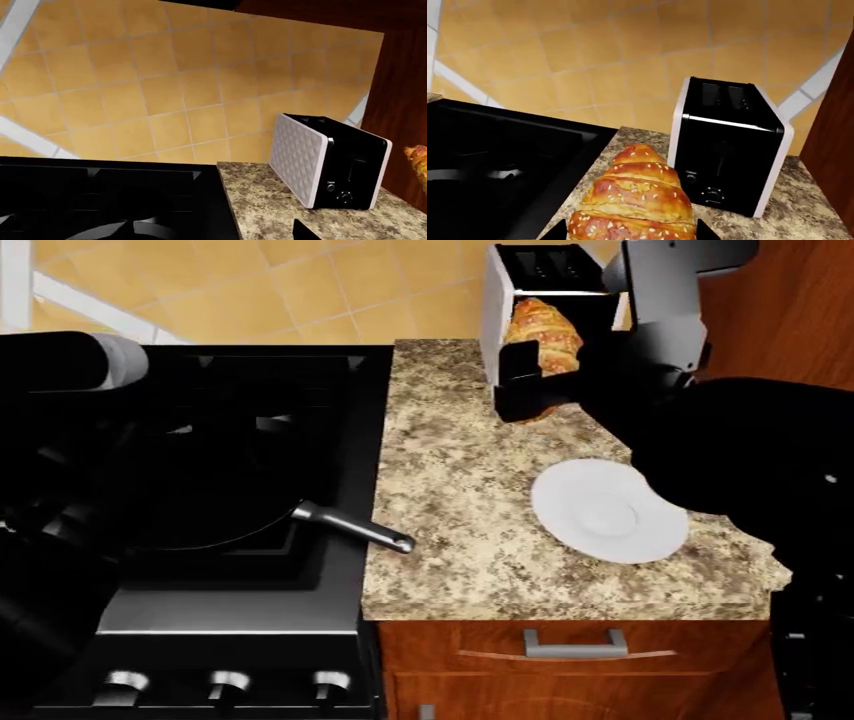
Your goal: Pick the croissant and place it on the pan. Then turn on the stove to warm the croissant.
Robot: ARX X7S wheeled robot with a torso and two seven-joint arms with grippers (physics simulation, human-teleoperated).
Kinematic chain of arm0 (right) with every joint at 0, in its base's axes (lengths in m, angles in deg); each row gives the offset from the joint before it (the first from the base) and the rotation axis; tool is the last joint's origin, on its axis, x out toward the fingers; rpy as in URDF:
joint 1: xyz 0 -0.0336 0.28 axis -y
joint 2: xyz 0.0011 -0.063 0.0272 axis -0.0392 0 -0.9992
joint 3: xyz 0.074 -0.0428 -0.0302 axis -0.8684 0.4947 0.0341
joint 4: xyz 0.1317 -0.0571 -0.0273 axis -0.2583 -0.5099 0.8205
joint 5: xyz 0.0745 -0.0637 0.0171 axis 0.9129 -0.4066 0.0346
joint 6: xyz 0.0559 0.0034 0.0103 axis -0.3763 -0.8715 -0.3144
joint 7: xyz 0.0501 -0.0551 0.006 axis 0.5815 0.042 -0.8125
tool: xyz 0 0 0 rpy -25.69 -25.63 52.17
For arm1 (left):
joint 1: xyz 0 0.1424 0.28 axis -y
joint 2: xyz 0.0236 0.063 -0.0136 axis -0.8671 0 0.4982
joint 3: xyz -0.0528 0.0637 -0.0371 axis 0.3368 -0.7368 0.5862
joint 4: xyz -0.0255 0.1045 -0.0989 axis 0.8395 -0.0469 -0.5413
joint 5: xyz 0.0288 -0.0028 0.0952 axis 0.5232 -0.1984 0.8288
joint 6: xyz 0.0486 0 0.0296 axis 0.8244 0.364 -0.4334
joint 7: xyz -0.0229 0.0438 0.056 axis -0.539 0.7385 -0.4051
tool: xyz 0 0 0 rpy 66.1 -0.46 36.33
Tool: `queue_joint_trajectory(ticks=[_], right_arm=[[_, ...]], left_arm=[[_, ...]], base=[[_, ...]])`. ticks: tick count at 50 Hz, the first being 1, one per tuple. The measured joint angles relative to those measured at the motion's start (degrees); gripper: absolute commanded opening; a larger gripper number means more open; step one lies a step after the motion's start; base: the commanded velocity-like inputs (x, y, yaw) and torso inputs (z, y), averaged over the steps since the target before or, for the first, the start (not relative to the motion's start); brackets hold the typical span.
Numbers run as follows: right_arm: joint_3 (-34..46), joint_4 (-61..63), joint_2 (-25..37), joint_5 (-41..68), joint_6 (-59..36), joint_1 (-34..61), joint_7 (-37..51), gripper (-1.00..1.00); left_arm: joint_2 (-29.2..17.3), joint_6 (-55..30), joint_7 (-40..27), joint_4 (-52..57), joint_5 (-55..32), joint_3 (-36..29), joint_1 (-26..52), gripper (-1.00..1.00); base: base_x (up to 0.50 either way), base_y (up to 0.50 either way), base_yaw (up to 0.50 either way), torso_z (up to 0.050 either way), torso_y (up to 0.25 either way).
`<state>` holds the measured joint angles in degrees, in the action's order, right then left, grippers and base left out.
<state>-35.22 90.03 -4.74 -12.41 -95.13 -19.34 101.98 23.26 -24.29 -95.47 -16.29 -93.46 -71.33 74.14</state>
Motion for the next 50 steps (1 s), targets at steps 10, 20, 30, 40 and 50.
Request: queue_joint_trajectory(ticks=[10, 20, 30, 40, 50], right_arm=[[0.3, 0.9, 0.2, 0.2, 0.8, 0.5, -0.6, -1.0], [0.6, 1.3, 0.1, 0.5, 1.0, 0.5, -0.7, -1.0], [1.3, 1.1, -0.1, 0.4, 1.3, 0.5, -1.0, -1.0], [2.0, 0.6, -0.2, 0.1, 1.8, 0.5, -1.6, -1.0], [2.5, 0.1, -0.2, -0.3, 2.7, 0.4, -2.4, -1.0]], left_arm=[[-0.3, 0.3, -0.4, -0.1, -0.4, -0.1, -0.2, 1.0], [-0.5, 0.8, -0.5, -0.2, -0.7, -0.3, -0.6, 1.0], [-0.9, 1.4, -0.4, -0.4, -0.8, -0.5, -1.0, 1.0], [-1.2, 2.2, 0.0, -0.7, -0.5, -0.9, -1.5, 1.0], [-1.3, 2.8, 0.2, -0.9, 0.0, -1.6, -1.8, 1.0]], base=[[0.0, 0.5, 0.0, 0.0, 0.0], [0.0, 0.5, 0.0, 0.0, 0.0], [0.0, 0.5, 0.0, 0.0, 0.0], [0.0, 0.5, 0.0, 0.0, 0.001], [0.0, 0.5, 0.0, 0.0, 0.0]])
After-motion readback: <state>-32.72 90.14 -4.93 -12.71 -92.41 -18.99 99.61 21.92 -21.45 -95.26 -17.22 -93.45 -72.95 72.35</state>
